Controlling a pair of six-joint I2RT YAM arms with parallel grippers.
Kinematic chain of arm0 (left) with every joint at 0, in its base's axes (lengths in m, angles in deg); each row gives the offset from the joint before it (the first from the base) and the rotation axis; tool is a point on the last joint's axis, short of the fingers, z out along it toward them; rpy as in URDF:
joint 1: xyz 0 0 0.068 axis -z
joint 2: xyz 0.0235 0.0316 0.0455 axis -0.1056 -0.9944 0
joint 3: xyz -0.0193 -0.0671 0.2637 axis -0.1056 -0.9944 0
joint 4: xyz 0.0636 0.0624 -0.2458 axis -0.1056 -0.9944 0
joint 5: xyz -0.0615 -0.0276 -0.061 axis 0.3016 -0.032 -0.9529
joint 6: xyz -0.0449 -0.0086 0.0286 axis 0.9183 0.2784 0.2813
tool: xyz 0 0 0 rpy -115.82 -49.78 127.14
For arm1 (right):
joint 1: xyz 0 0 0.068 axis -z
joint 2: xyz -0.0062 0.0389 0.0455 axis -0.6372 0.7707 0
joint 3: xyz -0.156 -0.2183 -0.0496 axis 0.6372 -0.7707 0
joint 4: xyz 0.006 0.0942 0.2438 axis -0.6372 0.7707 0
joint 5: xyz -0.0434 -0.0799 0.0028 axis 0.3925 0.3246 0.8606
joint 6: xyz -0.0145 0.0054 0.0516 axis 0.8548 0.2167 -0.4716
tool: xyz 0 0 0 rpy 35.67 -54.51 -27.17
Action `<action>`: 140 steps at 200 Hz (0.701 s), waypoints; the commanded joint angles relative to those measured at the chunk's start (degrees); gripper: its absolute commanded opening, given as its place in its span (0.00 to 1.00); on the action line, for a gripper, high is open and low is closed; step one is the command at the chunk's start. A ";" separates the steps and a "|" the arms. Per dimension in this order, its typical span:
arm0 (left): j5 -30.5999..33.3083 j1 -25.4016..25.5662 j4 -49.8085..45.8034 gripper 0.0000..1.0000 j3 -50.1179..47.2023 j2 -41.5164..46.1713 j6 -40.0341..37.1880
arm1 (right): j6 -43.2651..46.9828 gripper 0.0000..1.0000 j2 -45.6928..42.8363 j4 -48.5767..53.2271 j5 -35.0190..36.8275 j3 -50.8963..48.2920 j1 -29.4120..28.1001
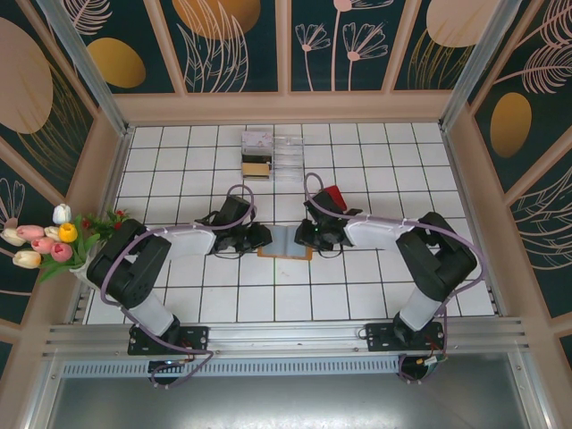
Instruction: Take the credit cards out of the card holder
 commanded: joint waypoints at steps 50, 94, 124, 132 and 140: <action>2.78 0.00 -4.33 0.28 -1.64 5.51 -0.53 | 4.02 0.30 2.13 1.46 -0.77 5.00 -0.56; 12.35 -0.06 -16.11 0.51 8.58 8.99 -7.49 | 7.81 0.36 -9.20 5.23 5.56 7.23 -0.48; 23.00 -0.46 -23.67 0.73 15.22 11.79 -11.85 | 13.58 0.46 -16.68 7.82 15.06 11.33 1.86; 26.67 -0.75 -25.14 0.78 17.72 12.58 -12.73 | 15.24 0.51 -18.39 7.78 17.69 12.13 3.29; 30.31 -1.11 -26.20 0.83 19.07 13.45 -13.50 | 16.59 0.54 -19.74 7.60 19.99 12.73 4.72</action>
